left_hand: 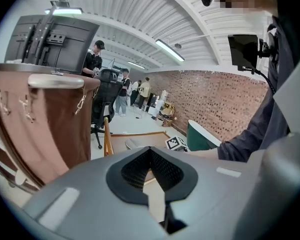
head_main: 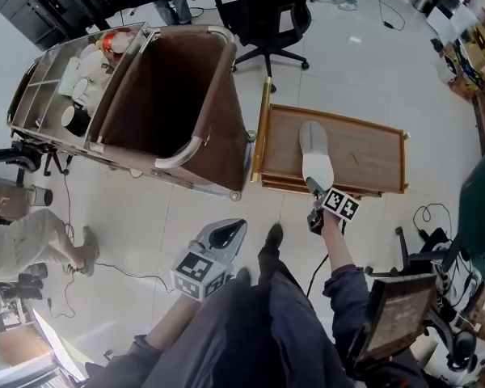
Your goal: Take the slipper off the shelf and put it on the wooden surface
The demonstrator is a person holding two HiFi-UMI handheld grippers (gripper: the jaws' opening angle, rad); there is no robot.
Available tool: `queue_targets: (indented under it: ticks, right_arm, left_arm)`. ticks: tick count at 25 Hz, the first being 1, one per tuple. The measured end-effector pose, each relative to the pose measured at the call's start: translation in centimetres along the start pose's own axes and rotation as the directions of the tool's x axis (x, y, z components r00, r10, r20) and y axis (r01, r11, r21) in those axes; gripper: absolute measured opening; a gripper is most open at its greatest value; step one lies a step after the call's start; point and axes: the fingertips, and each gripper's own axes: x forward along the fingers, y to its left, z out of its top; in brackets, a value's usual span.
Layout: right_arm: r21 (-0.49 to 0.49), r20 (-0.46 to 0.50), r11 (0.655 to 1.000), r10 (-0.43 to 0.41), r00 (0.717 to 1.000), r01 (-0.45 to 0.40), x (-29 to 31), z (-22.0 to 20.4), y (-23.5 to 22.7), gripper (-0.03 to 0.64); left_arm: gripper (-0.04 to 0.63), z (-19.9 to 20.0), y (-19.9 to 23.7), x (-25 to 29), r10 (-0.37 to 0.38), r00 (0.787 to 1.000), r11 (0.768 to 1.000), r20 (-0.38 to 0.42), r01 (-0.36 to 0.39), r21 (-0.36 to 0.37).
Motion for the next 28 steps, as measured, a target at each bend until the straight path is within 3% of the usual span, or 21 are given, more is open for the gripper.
queue_targets:
  ticks: [2,3,4,5,6,7,8,10,11,14,16,21,23,28]
  right_arm:
    - [-0.191,-0.059,0.975,-0.123,0.991,0.11,-0.2,-0.1,-0.6,0.427]
    - [-0.353,-0.08,0.917,-0.228,0.97,0.186,-0.9,-0.7,-1.3,0.43]
    - [-0.507,-0.066,0.823,-0.332,0.941,0.255,-2.1,-1.4,-2.1,0.431]
    - [-0.608,-0.024,0.732,-0.404,0.915,0.307,-3.6,-2.0,-2.5,0.431]
    - [-0.649,0.025,0.679,-0.43,0.902,0.342,-5.1,-2.3,-2.3,0.431]
    - [-0.654,0.067,0.669,-0.414,0.908,0.353,-6.4,-2.4,-1.4,0.431]
    - [-0.65,0.096,0.681,-0.368,0.925,0.338,-7.6,-2.6,0.3,0.421]
    - [-0.663,0.1,0.704,-0.254,0.962,0.255,-10.6,-4.3,4.3,0.335]
    - [-0.683,0.09,0.701,-0.199,0.976,0.206,-12.6,-5.8,6.5,0.256]
    - [-0.74,0.069,0.667,-0.048,0.996,0.084,-19.6,-11.2,13.0,0.086]
    - [-0.763,0.067,0.645,0.01,0.998,0.045,-24.2,-14.9,16.7,0.044]
    - [-0.817,0.142,0.57,0.049,0.989,0.089,-31.7,-22.1,21.5,0.002]
    - [-0.824,0.126,0.562,0.063,0.99,0.069,-33.1,-24.2,22.2,0.002]
    - [-0.863,0.102,0.503,0.082,0.991,0.047,-34.4,-24.7,23.1,0.0]
  left_arm:
    - [0.015,-1.3,-0.5,-2.0,0.001,1.0,1.0,0.007,-0.001,0.009]
    - [0.015,-2.1,-0.9,-3.1,0.001,1.0,1.0,0.009,-0.001,0.02]
    - [0.015,-2.8,-1.2,-4.2,0.002,1.0,0.999,0.013,-0.003,0.032]
    - [0.015,-3.5,-1.6,-5.5,0.005,1.0,0.999,0.021,-0.006,0.042]
    - [0.015,-4.0,-1.9,-6.8,0.01,0.999,0.999,0.032,-0.011,0.05]
    - [0.015,-4.3,-2.2,-8.0,0.013,0.999,0.998,0.043,-0.015,0.057]
    - [0.015,-4.7,-2.6,-9.1,0.012,0.999,0.998,0.053,-0.016,0.064]
    - [0.015,-5.9,-3.7,-10.8,0.0,0.998,0.997,0.065,-0.005,0.08]
    - [0.015,-6.7,-4.4,-11.5,-0.01,0.998,0.996,0.066,0.004,0.088]
    - [0.015,-8.5,-6.9,-12.7,-0.053,0.997,0.991,0.063,0.045,0.122]
    - [0.015,-8.9,-9.1,-13.3,-0.096,0.993,0.988,0.064,0.087,0.125]
    - [0.015,-10.6,-13.2,-14.2,-0.191,0.98,0.974,0.051,0.183,0.136]
    - [0.015,-11.3,-14.2,-14.6,-0.216,0.975,0.968,0.046,0.207,0.141]
    - [0.015,-11.2,-15.4,-15.3,-0.232,0.971,0.961,0.058,0.22,0.165]
